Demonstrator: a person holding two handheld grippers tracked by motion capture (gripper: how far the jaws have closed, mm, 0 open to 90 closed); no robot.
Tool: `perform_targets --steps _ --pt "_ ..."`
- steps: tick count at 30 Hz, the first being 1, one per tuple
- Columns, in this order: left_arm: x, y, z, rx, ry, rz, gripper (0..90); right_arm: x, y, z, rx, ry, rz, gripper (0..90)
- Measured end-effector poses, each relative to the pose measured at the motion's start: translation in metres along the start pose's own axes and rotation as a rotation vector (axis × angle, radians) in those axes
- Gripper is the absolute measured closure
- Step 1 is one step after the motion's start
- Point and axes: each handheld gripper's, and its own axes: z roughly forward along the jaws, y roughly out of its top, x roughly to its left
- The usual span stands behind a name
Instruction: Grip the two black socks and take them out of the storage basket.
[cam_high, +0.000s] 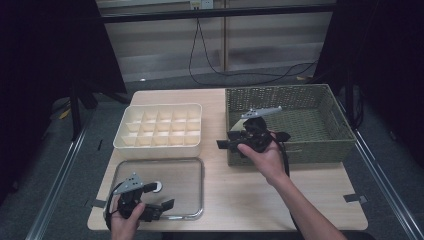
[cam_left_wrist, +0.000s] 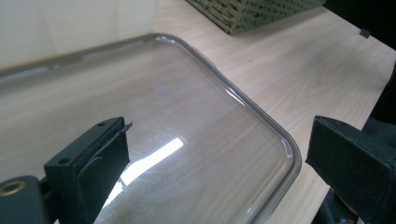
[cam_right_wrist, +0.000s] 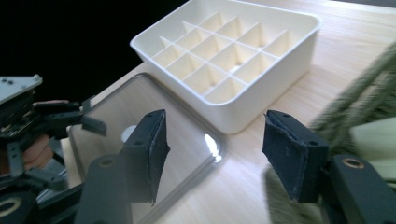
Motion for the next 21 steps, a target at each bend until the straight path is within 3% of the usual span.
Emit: perform_targets --steps 3,6,8,11,16,21 --pt "-0.001 -0.002 0.002 -0.016 -0.008 -0.018 5.4 -0.01 0.003 -0.004 0.003 -0.015 0.007 39.9" --pt "-0.001 -0.002 0.004 -0.004 -0.011 -0.015 5.4 -0.03 0.005 -0.009 0.006 0.003 0.066 39.9" --pt "-0.001 -0.003 0.005 0.008 -0.011 -0.023 5.3 -0.04 0.006 -0.013 0.022 -0.041 0.067 39.9" --pt "0.0 -0.004 0.007 0.031 0.016 -0.034 4.5 -0.051 0.008 -0.017 0.064 -0.066 0.064 39.0" --pt "0.001 -0.004 0.004 0.025 0.004 -0.027 4.3 -0.07 0.017 -0.027 0.077 -0.133 0.073 36.7" --pt "0.003 -0.006 0.002 0.02 0.003 -0.034 4.3 -0.1 0.021 -0.027 0.148 -0.192 0.099 32.9"
